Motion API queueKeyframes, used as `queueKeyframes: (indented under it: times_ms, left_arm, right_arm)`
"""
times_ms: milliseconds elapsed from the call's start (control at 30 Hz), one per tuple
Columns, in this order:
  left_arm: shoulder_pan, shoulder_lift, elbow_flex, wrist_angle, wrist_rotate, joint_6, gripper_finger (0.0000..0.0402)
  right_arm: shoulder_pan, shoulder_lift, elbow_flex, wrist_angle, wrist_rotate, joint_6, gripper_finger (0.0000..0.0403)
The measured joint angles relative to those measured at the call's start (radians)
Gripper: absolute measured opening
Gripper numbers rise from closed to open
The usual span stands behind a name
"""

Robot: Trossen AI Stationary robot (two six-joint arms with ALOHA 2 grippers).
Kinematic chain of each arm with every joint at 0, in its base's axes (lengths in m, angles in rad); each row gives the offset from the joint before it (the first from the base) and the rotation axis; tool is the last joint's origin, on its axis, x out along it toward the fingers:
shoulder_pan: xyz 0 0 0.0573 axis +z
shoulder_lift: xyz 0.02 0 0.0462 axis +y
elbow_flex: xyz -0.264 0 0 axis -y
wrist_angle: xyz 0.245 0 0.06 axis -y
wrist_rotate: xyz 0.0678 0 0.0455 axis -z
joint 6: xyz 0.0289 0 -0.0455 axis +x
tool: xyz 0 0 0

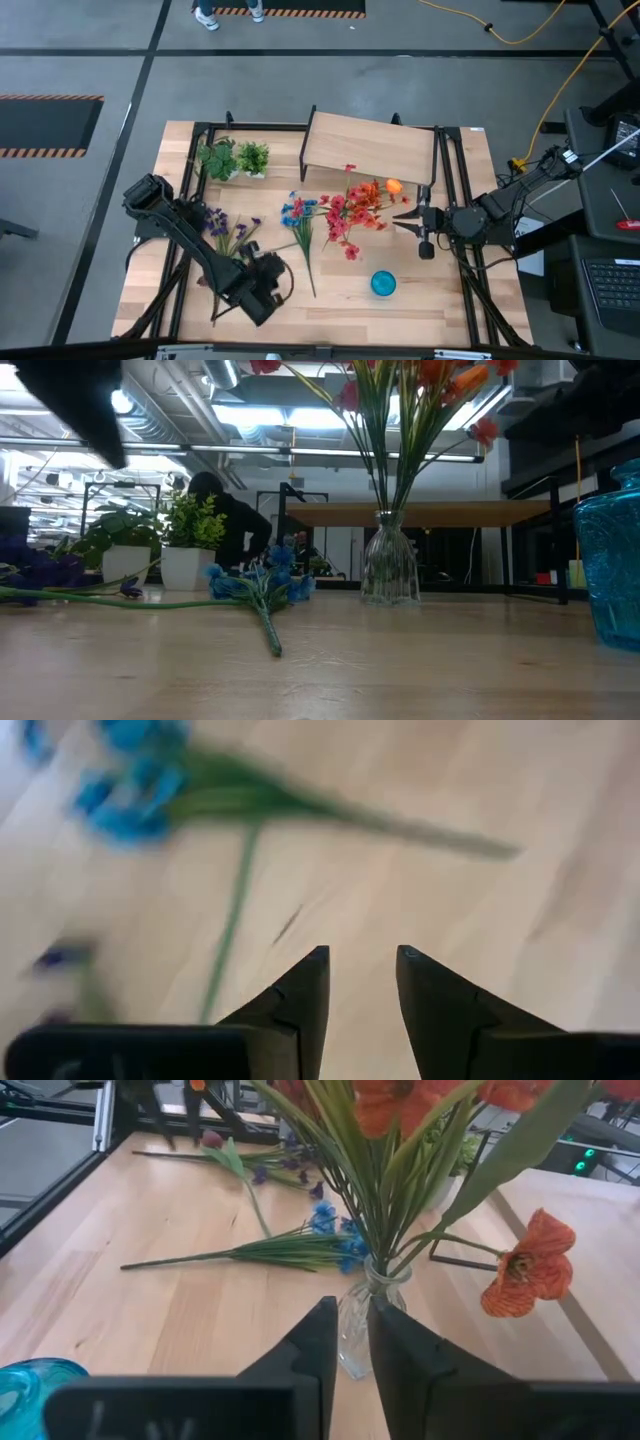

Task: Pick and place flowers into a vace then onto a shelf
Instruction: Put the dark red tulip into the blue vase

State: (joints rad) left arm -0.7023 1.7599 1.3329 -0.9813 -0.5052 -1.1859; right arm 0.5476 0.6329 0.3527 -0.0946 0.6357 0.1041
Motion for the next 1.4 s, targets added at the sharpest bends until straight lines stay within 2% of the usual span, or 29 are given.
queueKeyframes:
  times_ms: [133, 267, 467, 767, 1000, 1233, 1400]
  left_arm:
    - [0.031, 0.0, 0.017, -0.163, 0.138, -0.049, 0.0111]
    - [0.048, 0.0, 0.018, -0.214, 0.282, -0.051, 0.0111]
    - [0.038, 0.0, 0.018, -0.266, 0.372, -0.104, 0.0111]
    - [0.014, 0.0, -0.043, -0.304, 0.404, -0.21, 0.0111]
    - [0.014, 0.0, -0.125, -0.296, 0.457, -0.218, 0.0111]
    - [0.014, 0.0, -0.186, -0.188, 0.48, -0.217, 0.0111]
    - [0.014, 0.0, -0.218, -0.18, 0.487, -0.218, 0.0111]
  right_arm:
    - [0.0, 0.004, 0.0, 0.0, 0.0, 0.0, 0.0059]
    - [0.0, 0.012, 0.0, -0.001, 0.0, 0.0, 0.0059]
    - [0.0, 0.031, 0.0, -0.006, -0.001, 0.001, 0.0058]
    - [0.0, 0.065, 0.0, -0.006, -0.001, 0.023, 0.0058]
    - [0.0, 0.067, 0.0, -0.005, -0.001, 0.023, 0.0058]
    - [0.0, 0.067, 0.0, -0.003, -0.001, 0.026, 0.0058]
    - [0.0, 0.067, 0.0, -0.002, -0.001, 0.026, 0.0058]
